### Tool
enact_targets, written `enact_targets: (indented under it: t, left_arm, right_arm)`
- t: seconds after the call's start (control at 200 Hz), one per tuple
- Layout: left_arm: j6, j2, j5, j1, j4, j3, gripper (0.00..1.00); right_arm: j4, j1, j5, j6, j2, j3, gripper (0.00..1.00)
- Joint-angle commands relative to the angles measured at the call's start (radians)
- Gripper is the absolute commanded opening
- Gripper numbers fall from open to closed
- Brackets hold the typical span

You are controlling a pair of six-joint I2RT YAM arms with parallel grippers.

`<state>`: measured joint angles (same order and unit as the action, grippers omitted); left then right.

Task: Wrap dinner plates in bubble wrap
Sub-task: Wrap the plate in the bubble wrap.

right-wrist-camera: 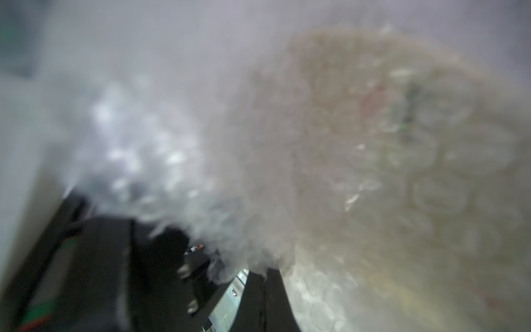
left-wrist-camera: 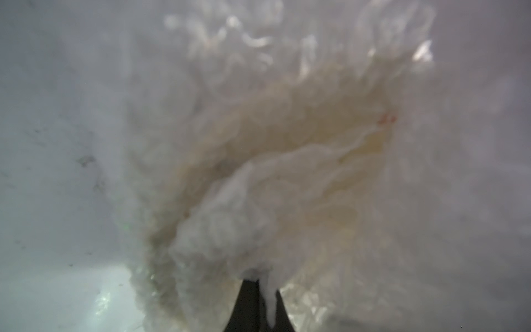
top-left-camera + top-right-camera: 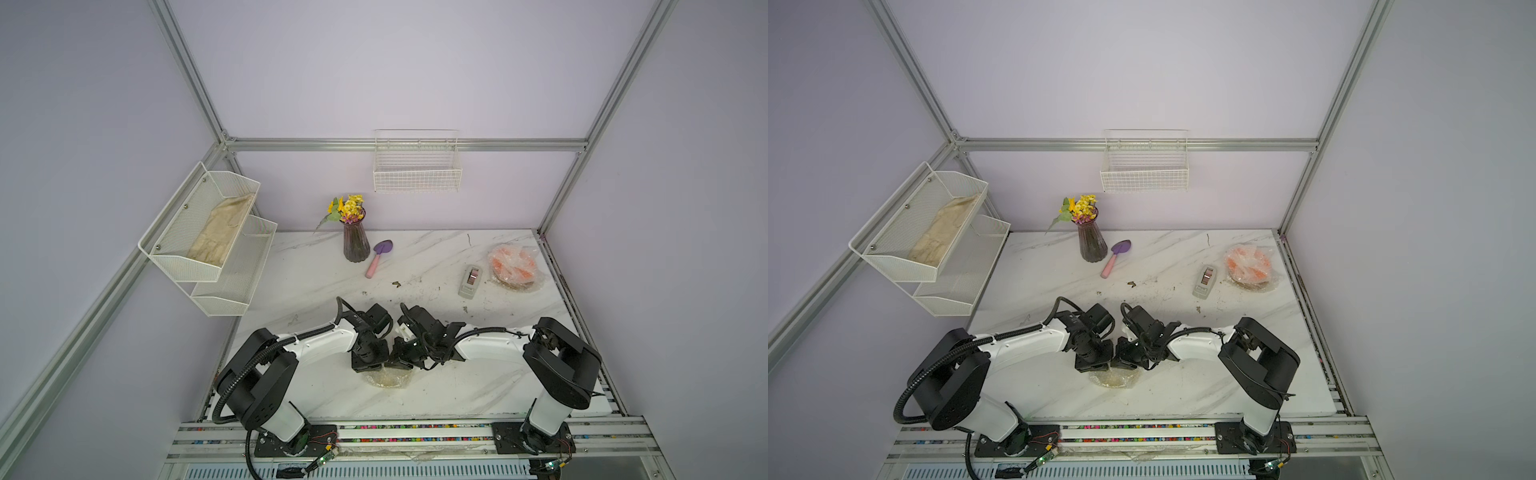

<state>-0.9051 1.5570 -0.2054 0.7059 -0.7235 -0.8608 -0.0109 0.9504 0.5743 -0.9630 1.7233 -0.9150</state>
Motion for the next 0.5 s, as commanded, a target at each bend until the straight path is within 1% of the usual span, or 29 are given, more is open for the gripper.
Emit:
enact_targets:
  t: [0.0, 0.16, 0.25, 0.32, 0.39, 0.415, 0.495]
  left_arm:
    - [-0.037, 0.042, 0.0, 0.004, 0.042, 0.06, 0.05]
    - [-0.055, 0.027, 0.015, 0.004, 0.054, 0.072, 0.05]
    - [-0.055, -0.024, 0.042, 0.003, 0.032, 0.058, 0.08]
    - [-0.054, -0.082, 0.077, 0.003, -0.008, 0.02, 0.09]
    - [-0.051, -0.134, 0.099, 0.003, -0.038, -0.023, 0.14]
    - [-0.049, -0.174, 0.101, 0.002, -0.041, -0.038, 0.17]
    - [-0.058, -0.215, 0.1, 0.004, -0.042, -0.079, 0.27]
  right_arm:
    - [0.03, 0.018, 0.048, 0.02, 0.016, 0.008, 0.0]
    - [-0.065, 0.028, 0.07, -0.022, 0.1, 0.068, 0.0]
    - [-0.075, 0.027, 0.048, -0.03, 0.116, 0.105, 0.0]
    - [-0.063, 0.027, 0.029, -0.028, 0.116, 0.12, 0.0]
    - [-0.068, 0.028, 0.024, -0.03, 0.116, 0.134, 0.0]
    - [-0.073, 0.027, 0.023, -0.034, 0.116, 0.136, 0.0]
    - [-0.075, 0.028, 0.019, -0.036, 0.117, 0.139, 0.0]
